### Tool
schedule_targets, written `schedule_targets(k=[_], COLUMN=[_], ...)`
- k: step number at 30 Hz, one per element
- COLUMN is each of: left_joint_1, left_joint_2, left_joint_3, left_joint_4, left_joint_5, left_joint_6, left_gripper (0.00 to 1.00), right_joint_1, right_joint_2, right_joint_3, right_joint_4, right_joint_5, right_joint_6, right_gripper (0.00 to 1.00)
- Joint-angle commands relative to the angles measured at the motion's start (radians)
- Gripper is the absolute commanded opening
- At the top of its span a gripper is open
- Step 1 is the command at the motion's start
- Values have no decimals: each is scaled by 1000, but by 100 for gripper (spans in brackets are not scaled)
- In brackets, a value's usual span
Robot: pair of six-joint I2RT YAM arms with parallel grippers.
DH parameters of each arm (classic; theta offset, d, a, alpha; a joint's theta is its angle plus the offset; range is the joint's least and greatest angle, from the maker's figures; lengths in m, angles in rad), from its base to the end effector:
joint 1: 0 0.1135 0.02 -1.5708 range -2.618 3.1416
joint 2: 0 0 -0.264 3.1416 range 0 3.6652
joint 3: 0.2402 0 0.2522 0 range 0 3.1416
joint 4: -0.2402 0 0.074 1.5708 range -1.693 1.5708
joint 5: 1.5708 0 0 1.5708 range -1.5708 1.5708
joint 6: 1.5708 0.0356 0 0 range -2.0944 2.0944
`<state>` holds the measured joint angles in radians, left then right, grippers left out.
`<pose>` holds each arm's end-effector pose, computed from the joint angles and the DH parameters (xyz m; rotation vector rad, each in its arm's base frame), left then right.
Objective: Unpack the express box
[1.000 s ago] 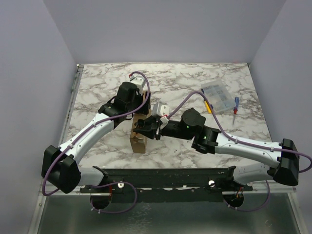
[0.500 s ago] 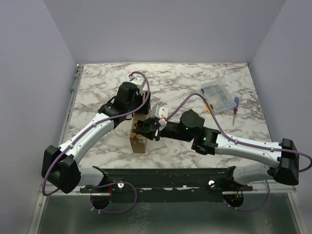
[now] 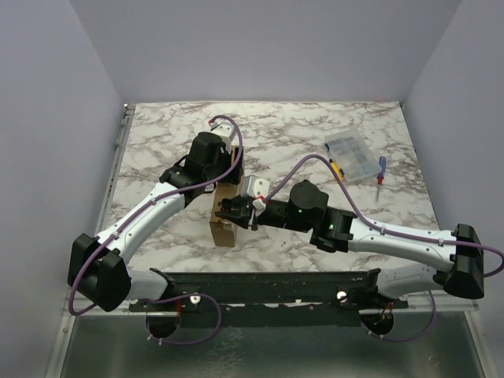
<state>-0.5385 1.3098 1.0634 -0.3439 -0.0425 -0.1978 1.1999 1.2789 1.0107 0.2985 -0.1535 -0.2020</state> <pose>0.2541 -0.1500 0.3060 0.3460 2.1574 -0.3763 0.1056 0.2865 0.3626 -1.1342 1.1464 0.9015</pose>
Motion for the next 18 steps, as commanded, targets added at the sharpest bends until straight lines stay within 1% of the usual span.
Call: schedule_targets(k=[1,12,14,18], left_joint_1=[1,2,1,1], left_joint_2=[17,28,27,30], left_joint_3=[-8,-8,-8,-8], left_joint_4=[-14,-16,-16,-18], left_joint_5=[-7,-11,-15,-17], left_joint_6=[23,27,29,31], left_gripper=[68,66,65,65], right_joint_1=[9,29,46,71], right_joint_2=[-36,-15,-30,-86], right_joint_3=[-7,-51,-52,-65], right_joint_4=[-44,-33,-42,-58], right_joint_5=[61,147,186,209], right_joint_6=[-38,-38,-48,-56], right_gripper=[1,1,1,1])
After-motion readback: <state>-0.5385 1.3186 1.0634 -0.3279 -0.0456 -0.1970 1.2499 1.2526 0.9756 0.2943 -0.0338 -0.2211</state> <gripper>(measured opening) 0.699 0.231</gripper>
